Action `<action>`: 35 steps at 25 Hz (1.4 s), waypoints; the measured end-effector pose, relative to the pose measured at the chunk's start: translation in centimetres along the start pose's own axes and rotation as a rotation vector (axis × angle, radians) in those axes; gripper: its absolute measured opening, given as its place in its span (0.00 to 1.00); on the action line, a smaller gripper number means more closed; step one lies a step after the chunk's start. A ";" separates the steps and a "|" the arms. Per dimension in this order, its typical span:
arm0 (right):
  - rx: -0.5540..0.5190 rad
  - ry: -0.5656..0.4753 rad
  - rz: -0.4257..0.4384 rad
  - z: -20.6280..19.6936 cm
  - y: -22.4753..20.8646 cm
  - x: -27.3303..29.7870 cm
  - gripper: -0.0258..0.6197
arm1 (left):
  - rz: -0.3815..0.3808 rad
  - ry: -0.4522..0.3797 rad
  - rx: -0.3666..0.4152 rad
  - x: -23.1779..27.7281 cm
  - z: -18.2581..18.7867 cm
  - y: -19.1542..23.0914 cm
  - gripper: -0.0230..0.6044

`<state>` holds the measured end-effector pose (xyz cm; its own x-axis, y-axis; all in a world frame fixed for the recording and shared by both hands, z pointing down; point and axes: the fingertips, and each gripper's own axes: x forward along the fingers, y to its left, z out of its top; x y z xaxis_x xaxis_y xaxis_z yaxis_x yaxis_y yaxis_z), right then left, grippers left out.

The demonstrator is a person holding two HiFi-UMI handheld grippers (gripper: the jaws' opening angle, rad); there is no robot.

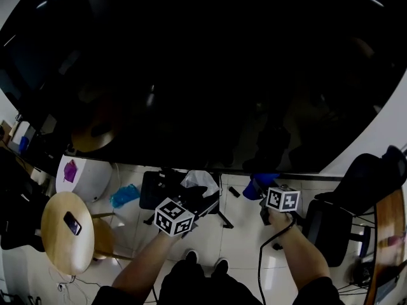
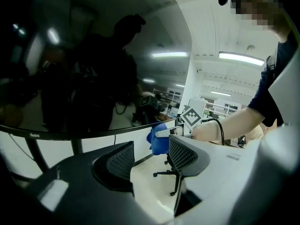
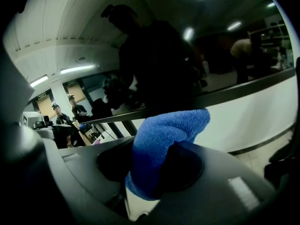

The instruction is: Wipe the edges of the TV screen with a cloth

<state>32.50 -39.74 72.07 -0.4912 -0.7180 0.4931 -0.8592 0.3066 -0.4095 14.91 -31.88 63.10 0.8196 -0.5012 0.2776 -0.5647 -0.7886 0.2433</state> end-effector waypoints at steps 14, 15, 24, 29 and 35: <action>0.059 -0.013 -0.073 -1.8 12.2 7.6 0.29 | -0.094 0.016 0.024 -11.2 -1.2 9.5 0.39; 0.067 -0.021 -0.077 -1.9 13.0 8.1 0.29 | -0.097 0.022 0.033 -12.1 -1.3 10.0 0.39; 0.023 0.020 -0.006 -3.1 19.9 12.4 0.29 | -0.011 0.016 -0.009 -18.3 -2.9 13.6 0.39; -0.020 0.033 0.043 -3.4 23.6 14.8 0.29 | 0.040 0.011 -0.028 -21.5 -4.1 15.1 0.39; -0.009 0.034 -0.006 -4.0 25.1 16.7 0.29 | 0.051 -0.008 -0.065 -24.9 -5.7 17.8 0.39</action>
<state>2.14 -41.57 73.10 -0.4909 -0.6979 0.5215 -0.8631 0.3083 -0.3999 -16.12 -31.40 65.85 0.7901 -0.5431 0.2842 -0.6106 -0.7375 0.2885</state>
